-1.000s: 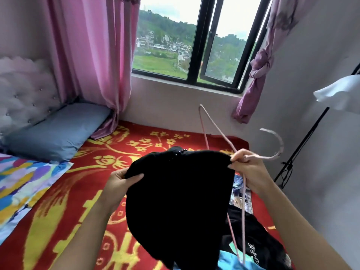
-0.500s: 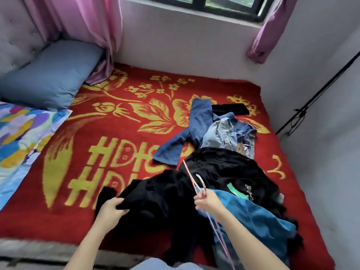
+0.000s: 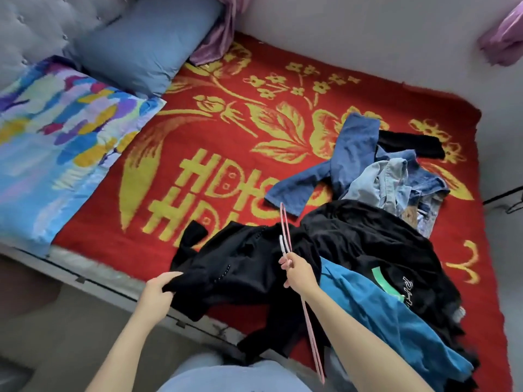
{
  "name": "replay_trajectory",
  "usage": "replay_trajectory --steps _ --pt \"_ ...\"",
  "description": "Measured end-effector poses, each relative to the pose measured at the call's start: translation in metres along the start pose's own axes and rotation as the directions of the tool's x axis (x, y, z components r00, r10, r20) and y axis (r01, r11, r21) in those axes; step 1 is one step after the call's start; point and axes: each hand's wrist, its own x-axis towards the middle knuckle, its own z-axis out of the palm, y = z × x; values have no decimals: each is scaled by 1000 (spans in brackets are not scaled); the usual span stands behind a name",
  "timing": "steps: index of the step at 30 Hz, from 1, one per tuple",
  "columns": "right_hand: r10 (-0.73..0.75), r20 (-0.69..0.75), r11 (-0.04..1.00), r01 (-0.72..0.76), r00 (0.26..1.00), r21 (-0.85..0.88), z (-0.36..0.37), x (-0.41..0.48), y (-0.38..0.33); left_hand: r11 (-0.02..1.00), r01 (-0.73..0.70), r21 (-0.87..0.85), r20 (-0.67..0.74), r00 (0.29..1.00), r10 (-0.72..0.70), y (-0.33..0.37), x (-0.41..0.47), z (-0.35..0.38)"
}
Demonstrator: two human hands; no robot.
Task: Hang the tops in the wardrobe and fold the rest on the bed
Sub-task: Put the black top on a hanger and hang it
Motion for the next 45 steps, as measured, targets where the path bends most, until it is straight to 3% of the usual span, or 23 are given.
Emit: replay_trajectory --steps 5,12,18,25,26,28,29,31,37,41,45 --pt "-36 27 999 35 999 11 20 18 -24 971 30 -237 -44 998 -41 15 -11 -26" --pt "-248 320 969 227 914 102 62 21 -64 922 -67 -383 -64 997 46 46 -26 -47" --pt "-147 395 987 111 907 113 80 15 -68 903 -126 -410 -87 991 98 66 -29 -48" --pt "-150 214 965 96 965 246 70 7 -73 927 -160 -341 -83 987 139 77 -26 -49" --pt "-140 182 954 84 973 286 62 5 -74 951 -164 -263 -113 984 139 74 -23 -49" --pt "-154 108 922 103 982 374 39 -2 -80 978 -182 100 -190 962 198 70 -19 -49" --pt "-188 74 907 144 979 396 27 -5 -84 942 -167 291 -210 950 233 68 -18 -48" --pt "-265 20 876 232 964 422 8 -15 -93 888 -138 439 -191 951 243 68 -16 -45" --pt "-420 19 833 378 907 404 8 -55 -117 832 -373 411 78 924 375 90 -26 7" --pt "-487 -14 813 460 873 358 0 -74 -124 867 -442 228 86 897 434 101 -25 10" --pt "-444 -32 818 419 896 395 -19 -71 -113 862 -503 67 67 864 499 104 -30 8"
